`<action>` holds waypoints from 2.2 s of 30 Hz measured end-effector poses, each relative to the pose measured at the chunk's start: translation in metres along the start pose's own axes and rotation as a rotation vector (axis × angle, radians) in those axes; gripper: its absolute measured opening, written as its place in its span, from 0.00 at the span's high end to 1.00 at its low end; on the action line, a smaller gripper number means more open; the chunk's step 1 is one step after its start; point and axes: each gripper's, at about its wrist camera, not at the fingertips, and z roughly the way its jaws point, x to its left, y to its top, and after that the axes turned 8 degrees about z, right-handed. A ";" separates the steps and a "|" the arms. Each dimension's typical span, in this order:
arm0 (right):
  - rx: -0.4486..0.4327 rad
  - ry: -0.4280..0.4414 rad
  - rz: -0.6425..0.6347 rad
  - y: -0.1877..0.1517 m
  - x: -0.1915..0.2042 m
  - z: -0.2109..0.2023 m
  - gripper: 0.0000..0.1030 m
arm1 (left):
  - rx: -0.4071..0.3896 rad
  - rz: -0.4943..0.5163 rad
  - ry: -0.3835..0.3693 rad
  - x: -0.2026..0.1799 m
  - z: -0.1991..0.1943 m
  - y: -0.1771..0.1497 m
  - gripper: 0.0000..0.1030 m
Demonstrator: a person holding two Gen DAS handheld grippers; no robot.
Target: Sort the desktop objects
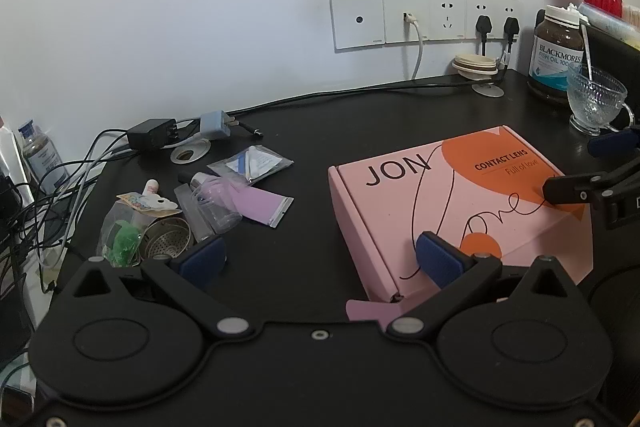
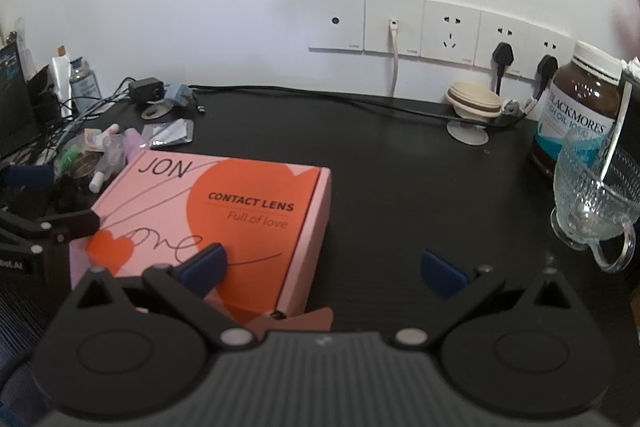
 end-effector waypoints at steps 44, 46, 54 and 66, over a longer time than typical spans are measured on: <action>0.008 0.162 -0.748 -0.025 0.077 0.001 0.01 | 0.012 -0.003 -0.009 0.000 0.000 0.002 0.00; 0.018 0.155 -0.738 -0.027 0.076 0.004 0.01 | 0.012 -0.004 -0.008 0.001 0.000 0.002 0.00; 0.020 0.092 -0.707 -0.035 0.076 0.012 0.01 | 0.010 -0.005 -0.003 0.000 0.000 0.001 0.00; -0.008 0.006 -0.616 -0.041 0.082 0.013 0.01 | 0.003 -0.013 0.005 0.000 0.000 -0.001 0.00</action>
